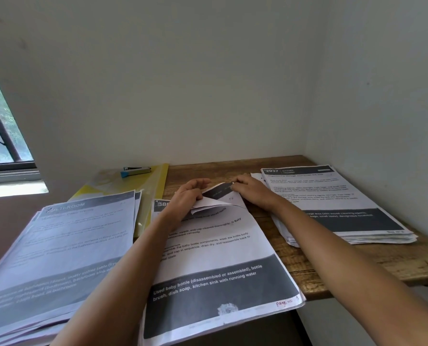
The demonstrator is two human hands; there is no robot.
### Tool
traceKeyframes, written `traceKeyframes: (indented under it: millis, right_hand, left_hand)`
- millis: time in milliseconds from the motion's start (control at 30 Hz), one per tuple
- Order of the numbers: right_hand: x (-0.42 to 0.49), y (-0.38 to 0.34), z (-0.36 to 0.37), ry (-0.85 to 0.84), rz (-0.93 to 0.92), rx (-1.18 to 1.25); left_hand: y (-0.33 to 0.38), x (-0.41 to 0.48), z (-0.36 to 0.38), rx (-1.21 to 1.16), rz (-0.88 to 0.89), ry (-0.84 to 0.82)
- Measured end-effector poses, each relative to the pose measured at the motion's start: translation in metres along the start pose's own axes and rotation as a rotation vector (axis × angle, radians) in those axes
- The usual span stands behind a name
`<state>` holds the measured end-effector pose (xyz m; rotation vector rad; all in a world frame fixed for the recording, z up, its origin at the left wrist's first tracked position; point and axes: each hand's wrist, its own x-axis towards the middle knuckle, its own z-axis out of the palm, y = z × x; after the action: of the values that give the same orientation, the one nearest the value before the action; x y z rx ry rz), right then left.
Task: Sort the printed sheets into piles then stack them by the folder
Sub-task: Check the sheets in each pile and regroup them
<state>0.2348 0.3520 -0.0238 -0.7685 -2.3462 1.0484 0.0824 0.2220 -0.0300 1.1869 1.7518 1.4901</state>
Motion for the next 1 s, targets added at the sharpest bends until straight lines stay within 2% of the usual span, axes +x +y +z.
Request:
traceKeyframes:
  millis: [67, 167, 367, 567, 700, 867, 1000]
  right_hand:
    - [-0.006, -0.008, -0.003, -0.026, -0.014, 0.170]
    - [-0.015, -0.018, -0.007, -0.156, -0.080, 0.326]
    - [-0.027, -0.030, -0.009, -0.314, -0.181, 0.279]
    - [-0.027, -0.025, -0.010, -0.342, -0.260, 0.123]
    - [-0.027, -0.021, -0.011, -0.425, -0.248, 0.067]
    - [-0.028, -0.023, -0.012, -0.406, -0.249, 0.102]
    - [-0.029, -0.024, -0.012, -0.307, -0.249, 0.173]
  left_hand:
    - [0.000, 0.000, 0.000, -0.004, 0.001, 0.007]
    - [0.002, -0.002, 0.001, -0.027, -0.002, 0.007]
    - [0.006, -0.003, 0.002, -0.047, 0.012, 0.116]
    - [0.008, -0.008, 0.000, -0.025, 0.039, 0.101]
    - [0.010, -0.010, 0.000, -0.056, 0.027, 0.084]
    - [0.009, -0.007, -0.001, -0.015, 0.005, 0.077]
    - [0.009, -0.008, -0.002, 0.013, 0.016, 0.064]
